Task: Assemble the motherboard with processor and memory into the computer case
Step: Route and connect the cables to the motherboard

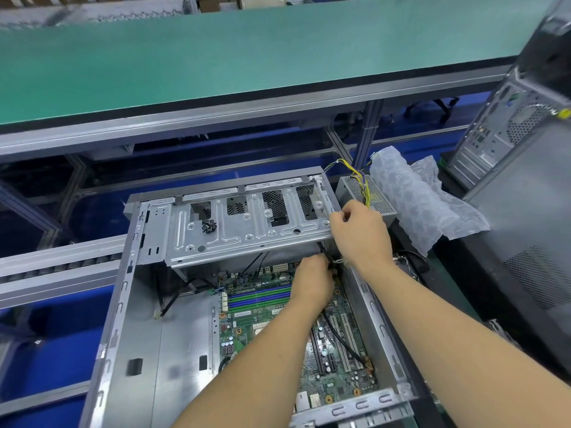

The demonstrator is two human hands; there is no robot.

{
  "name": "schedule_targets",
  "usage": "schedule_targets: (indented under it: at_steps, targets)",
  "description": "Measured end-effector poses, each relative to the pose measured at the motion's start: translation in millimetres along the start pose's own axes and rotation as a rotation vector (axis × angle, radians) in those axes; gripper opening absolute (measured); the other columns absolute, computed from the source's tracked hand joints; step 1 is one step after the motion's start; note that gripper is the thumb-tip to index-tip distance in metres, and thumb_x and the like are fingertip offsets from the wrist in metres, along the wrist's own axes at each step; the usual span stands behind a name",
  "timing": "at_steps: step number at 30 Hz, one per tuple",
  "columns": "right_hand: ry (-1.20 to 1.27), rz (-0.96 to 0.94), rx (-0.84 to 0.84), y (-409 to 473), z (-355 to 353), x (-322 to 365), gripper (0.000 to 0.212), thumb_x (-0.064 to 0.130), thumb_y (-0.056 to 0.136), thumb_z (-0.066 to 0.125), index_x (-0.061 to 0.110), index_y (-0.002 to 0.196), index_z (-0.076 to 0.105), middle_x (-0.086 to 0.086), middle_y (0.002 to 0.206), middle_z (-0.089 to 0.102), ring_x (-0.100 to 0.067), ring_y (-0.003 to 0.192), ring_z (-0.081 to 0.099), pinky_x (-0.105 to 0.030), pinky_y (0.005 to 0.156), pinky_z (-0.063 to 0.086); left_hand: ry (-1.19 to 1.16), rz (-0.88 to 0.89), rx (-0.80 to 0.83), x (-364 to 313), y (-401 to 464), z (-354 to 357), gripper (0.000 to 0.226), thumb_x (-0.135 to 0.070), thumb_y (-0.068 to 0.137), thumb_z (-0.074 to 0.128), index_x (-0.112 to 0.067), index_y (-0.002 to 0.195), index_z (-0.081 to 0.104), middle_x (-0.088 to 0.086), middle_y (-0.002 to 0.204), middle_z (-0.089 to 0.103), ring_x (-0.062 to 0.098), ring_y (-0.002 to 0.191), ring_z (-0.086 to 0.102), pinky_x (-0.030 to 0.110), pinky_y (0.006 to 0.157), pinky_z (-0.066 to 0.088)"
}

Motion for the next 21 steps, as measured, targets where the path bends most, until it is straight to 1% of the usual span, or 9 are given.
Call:
schedule_targets:
  at_steps: [3,6,9,10,12,15,17,21]
  targets:
    - [-0.001,-0.005,0.003,0,0,0,0.024,0.028,0.091,0.048,0.018,0.069,0.047,0.002,0.069,0.053,-0.011,0.061,0.046,-0.029,0.049,0.029,0.028,0.003,0.034,0,4,0,0.040,0.001,0.089,0.053,-0.016,0.058,0.034,0.019,0.075,0.059,0.041,0.077,0.060,0.036,0.059,0.038]
    - [0.006,-0.001,0.011,0,0,0,0.023,0.028,0.091,0.048,0.017,0.071,0.049,0.001,0.070,0.055,-0.015,0.061,0.047,-0.030,0.051,0.032,0.013,-0.011,0.074,3,9,-1,0.035,-0.005,0.091,0.056,-0.016,0.062,0.040,0.017,0.078,0.061,0.039,0.079,0.062,0.035,0.061,0.040]
    - [0.013,-0.002,0.009,-1,0,0,0.023,0.028,0.090,0.048,0.017,0.070,0.049,0.000,0.070,0.055,-0.016,0.061,0.048,-0.030,0.051,0.032,-0.010,0.008,0.124,4,15,0,0.021,-0.012,0.093,0.060,-0.016,0.074,0.053,0.016,0.089,0.069,0.036,0.082,0.063,0.032,0.064,0.043]
    - [0.011,-0.005,0.007,-1,-1,1,0.023,0.028,0.090,0.048,0.017,0.070,0.049,0.001,0.069,0.054,-0.016,0.061,0.047,-0.029,0.050,0.030,-0.008,0.015,0.135,4,16,1,0.018,-0.013,0.094,0.060,-0.016,0.077,0.054,0.015,0.090,0.069,0.035,0.083,0.063,0.032,0.065,0.043]
    - [0.010,-0.005,0.005,-1,-1,1,0.022,0.027,0.090,0.047,0.015,0.072,0.050,-0.001,0.070,0.055,-0.021,0.062,0.048,-0.030,0.051,0.030,-0.001,0.030,0.148,4,19,1,0.014,-0.012,0.094,0.059,-0.015,0.081,0.055,0.013,0.092,0.066,0.034,0.084,0.063,0.031,0.066,0.041]
    - [0.016,0.004,0.009,-2,-2,3,0.022,0.027,0.090,0.047,0.012,0.076,0.053,-0.005,0.074,0.057,-0.029,0.069,0.053,-0.034,0.057,0.038,0.013,0.076,0.149,3,23,-1,0.004,-0.010,0.095,0.057,-0.013,0.092,0.058,0.013,0.103,0.062,0.032,0.091,0.061,0.029,0.070,0.039]
    - [0.024,-0.002,0.013,-3,-2,4,0.022,0.027,0.091,0.048,0.011,0.077,0.054,-0.007,0.076,0.059,-0.030,0.072,0.055,-0.036,0.059,0.043,0.036,0.099,0.151,3,25,-2,0.009,-0.010,0.095,0.057,-0.008,0.102,0.063,0.016,0.111,0.063,0.034,0.098,0.062,0.029,0.074,0.041]
    - [0.029,-0.008,0.015,-4,-4,5,0.023,0.027,0.091,0.048,0.009,0.079,0.056,-0.009,0.078,0.061,-0.032,0.075,0.057,-0.038,0.063,0.047,0.052,0.110,0.148,3,24,-2,0.006,-0.009,0.096,0.055,-0.014,0.092,0.056,0.018,0.110,0.063,0.035,0.097,0.061,0.029,0.074,0.040]
Point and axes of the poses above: each hand's wrist, its own y-axis towards the middle knuckle, its own z-axis out of the palm, x = y × z, the point moved 5 cm from there along y, towards the middle knuckle
